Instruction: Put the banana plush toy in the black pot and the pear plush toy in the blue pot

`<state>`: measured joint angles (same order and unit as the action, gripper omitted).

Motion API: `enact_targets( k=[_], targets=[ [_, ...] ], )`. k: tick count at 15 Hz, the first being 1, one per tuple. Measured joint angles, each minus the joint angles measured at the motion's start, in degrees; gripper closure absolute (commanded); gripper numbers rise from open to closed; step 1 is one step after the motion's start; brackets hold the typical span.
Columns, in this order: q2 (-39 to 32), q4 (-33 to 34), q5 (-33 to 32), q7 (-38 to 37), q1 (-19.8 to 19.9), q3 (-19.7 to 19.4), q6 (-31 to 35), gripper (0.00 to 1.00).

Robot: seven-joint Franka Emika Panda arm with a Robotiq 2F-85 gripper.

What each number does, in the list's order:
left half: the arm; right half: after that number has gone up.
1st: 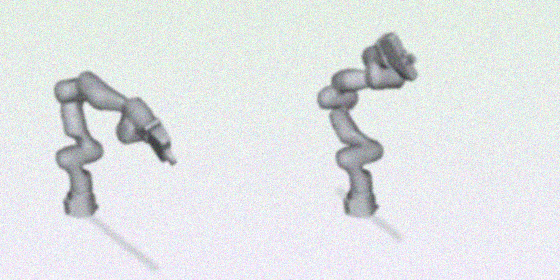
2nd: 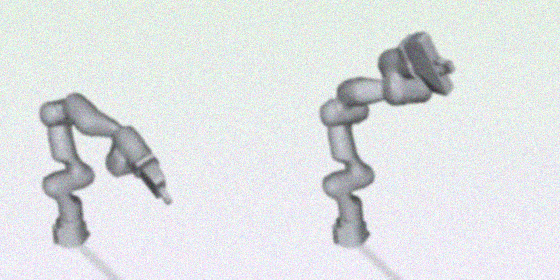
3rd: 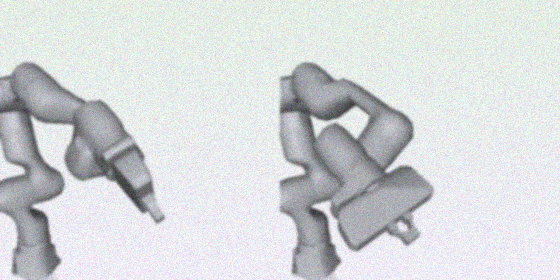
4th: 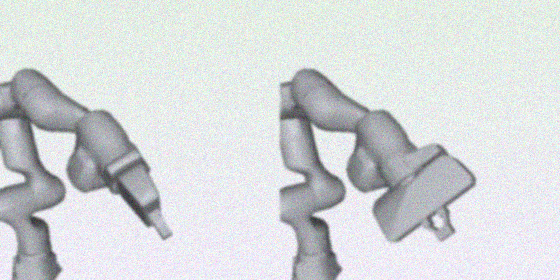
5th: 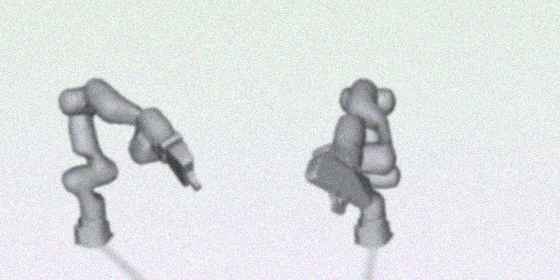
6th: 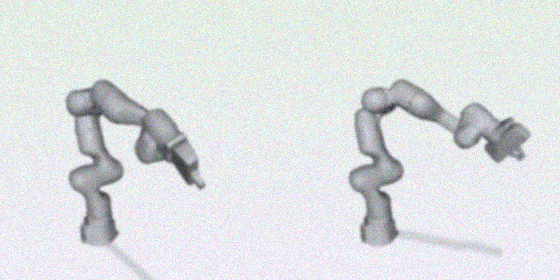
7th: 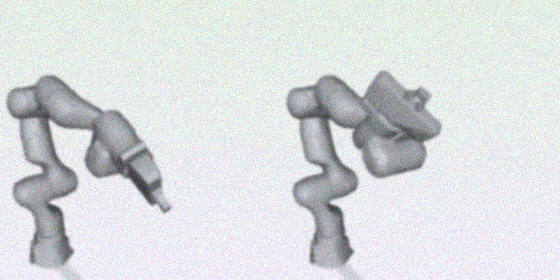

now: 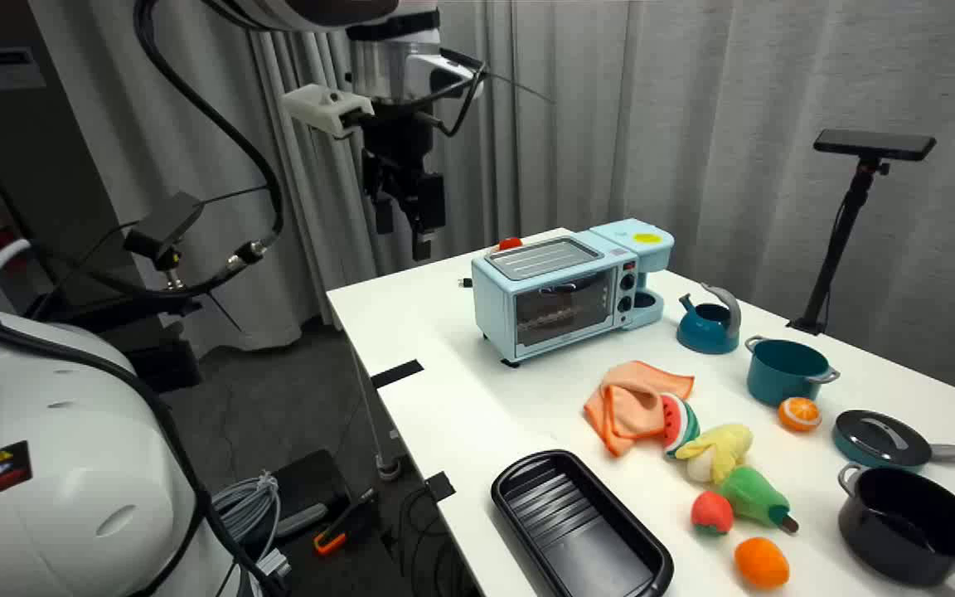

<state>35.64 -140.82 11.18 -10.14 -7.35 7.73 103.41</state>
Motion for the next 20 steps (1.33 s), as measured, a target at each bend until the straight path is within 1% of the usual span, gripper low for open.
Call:
enact_targets(
  k=[12, 16, 20],
  targets=[
    [-0.4, 0.0, 0.0, 0.0, 0.2, 0.0, 0.0, 0.0],
    [-2.1, 1.3, -1.5, 0.1, 1.7, -0.9, 0.2, 0.0],
    [-6.6, 5.4, -6.0, 0.6, 4.9, -3.3, 1.2, 0.0]
  ],
)
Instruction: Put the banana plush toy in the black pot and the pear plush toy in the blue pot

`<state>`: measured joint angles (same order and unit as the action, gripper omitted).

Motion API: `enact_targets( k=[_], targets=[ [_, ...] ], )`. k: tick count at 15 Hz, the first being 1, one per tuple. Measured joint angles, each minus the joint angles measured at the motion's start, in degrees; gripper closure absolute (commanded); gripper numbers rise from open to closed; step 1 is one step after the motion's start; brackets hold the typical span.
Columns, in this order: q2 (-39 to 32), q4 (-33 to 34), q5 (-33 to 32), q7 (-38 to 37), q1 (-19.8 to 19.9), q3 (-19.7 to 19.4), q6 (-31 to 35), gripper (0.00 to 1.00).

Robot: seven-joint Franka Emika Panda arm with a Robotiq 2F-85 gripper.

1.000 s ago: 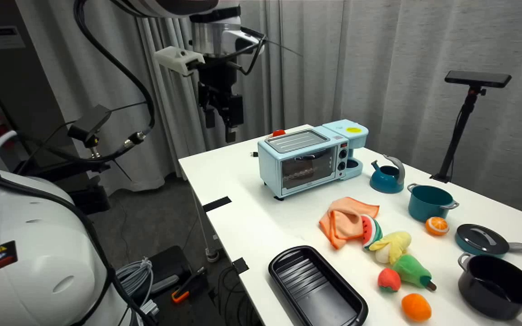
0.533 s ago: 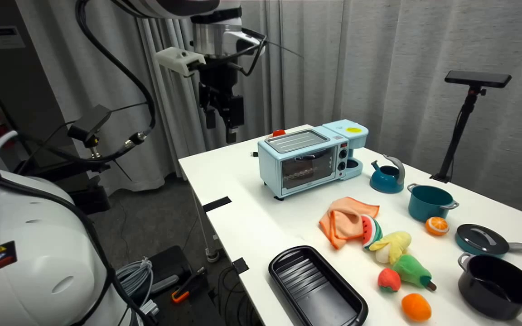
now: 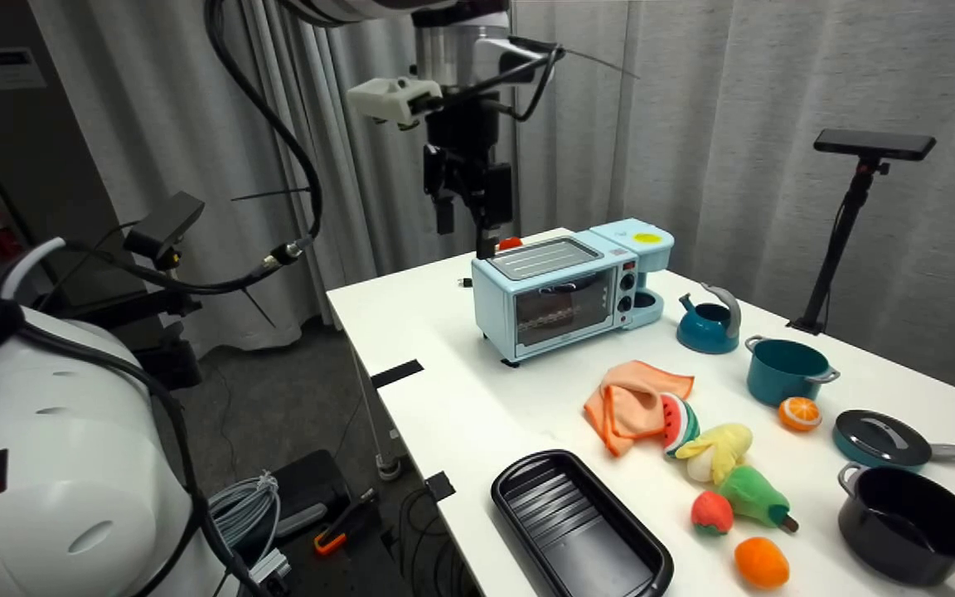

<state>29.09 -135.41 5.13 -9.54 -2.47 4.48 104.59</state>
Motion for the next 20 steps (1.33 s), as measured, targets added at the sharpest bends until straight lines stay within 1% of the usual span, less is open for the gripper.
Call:
enact_targets(
  k=[3, 6, 14, 17, 20],
  targets=[
    [-5.1, 3.9, -2.5, 1.1, 1.9, -2.0, 2.7, 0.0],
    [-10.9, 7.7, -3.6, 2.4, 3.1, -3.8, 6.7, 0.0],
    [-25.9, 13.7, -3.6, 4.6, 4.9, -7.9, 20.9, 0.0],
    [-30.4, 16.3, -3.4, 5.1, 5.4, -8.8, 22.7, 0.0],
    [-31.3, 17.3, -3.4, 5.1, 5.4, -8.8, 22.7, 0.0]
  ],
)
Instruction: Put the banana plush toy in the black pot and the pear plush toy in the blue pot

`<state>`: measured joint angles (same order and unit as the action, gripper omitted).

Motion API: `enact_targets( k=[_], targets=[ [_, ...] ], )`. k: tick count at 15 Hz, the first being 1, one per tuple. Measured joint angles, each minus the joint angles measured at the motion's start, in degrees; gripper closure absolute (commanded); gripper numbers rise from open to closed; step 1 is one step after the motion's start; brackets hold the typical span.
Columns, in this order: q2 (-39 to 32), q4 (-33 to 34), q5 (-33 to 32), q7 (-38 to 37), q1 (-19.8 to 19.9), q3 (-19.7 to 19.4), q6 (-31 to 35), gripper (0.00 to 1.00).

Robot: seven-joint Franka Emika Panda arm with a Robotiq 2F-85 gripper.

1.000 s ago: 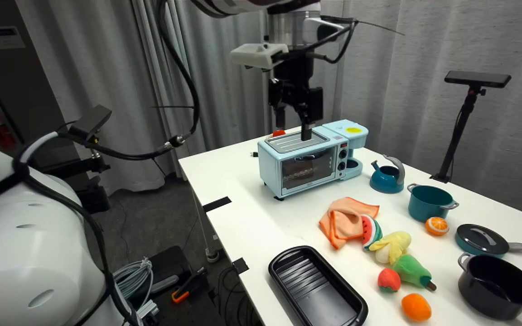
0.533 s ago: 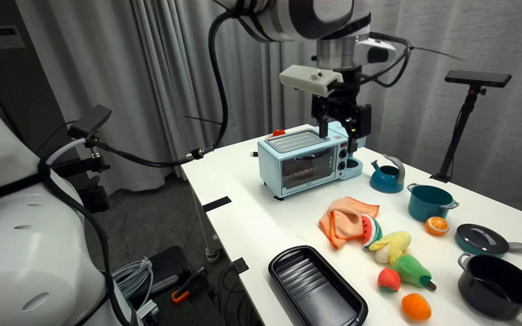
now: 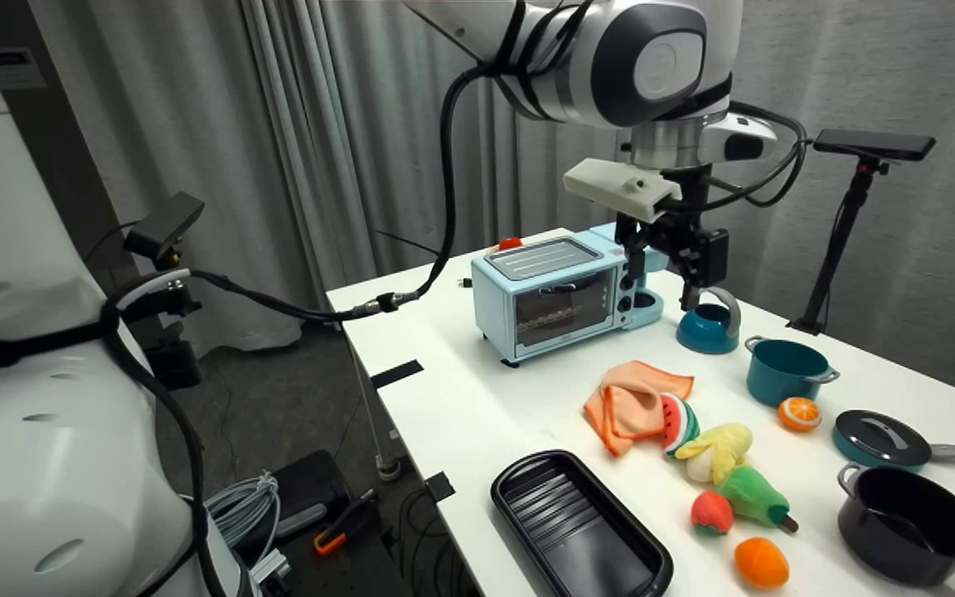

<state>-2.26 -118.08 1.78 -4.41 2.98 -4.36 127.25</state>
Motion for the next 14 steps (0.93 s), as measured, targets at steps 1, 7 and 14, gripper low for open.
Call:
enact_targets(
  k=[1, 7, 14],
  targets=[
    [0.0, 0.1, 0.0, 0.0, 0.0, 0.0, 0.0, 0.0],
    [-1.9, 0.9, -0.2, -1.7, 0.0, 0.2, -0.2, 0.0],
    [-14.4, 8.9, -0.3, -5.2, 0.0, -0.3, 0.1, 0.0]
  ],
)
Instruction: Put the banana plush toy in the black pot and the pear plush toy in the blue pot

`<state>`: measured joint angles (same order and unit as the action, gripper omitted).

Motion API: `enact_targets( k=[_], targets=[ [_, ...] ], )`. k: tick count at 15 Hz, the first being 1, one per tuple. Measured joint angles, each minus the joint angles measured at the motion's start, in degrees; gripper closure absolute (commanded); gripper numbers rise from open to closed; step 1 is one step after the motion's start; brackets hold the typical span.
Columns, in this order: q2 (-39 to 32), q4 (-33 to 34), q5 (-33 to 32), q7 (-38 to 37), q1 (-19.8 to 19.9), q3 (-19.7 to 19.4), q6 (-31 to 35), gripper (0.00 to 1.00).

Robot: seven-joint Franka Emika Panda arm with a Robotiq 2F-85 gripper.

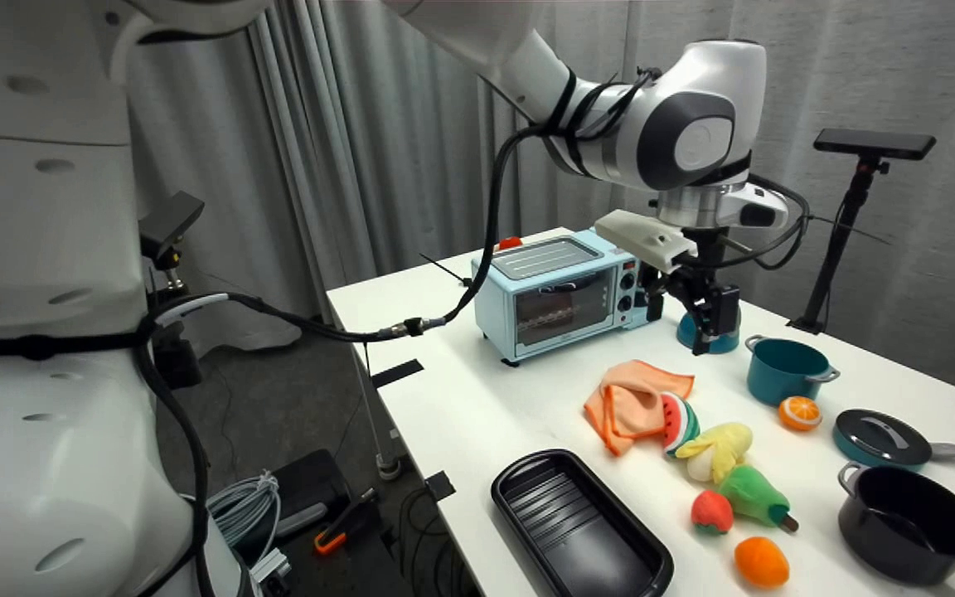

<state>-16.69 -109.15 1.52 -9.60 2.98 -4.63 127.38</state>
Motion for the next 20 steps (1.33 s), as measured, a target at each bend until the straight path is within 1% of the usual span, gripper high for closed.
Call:
enact_targets(
  k=[6, 11, 15, 20],
  targets=[
    [-13.7, 11.2, 0.0, -0.3, 0.7, -1.6, 0.0, 0.0],
    [-24.5, 22.9, 0.3, -0.4, 3.0, -2.0, -0.4, 0.0],
    [-31.2, 30.1, 0.4, -0.4, 4.3, -2.0, -2.1, 0.0],
    [-36.6, 35.8, 0.4, -0.4, 4.6, -2.0, -6.0, 0.0]
  ],
)
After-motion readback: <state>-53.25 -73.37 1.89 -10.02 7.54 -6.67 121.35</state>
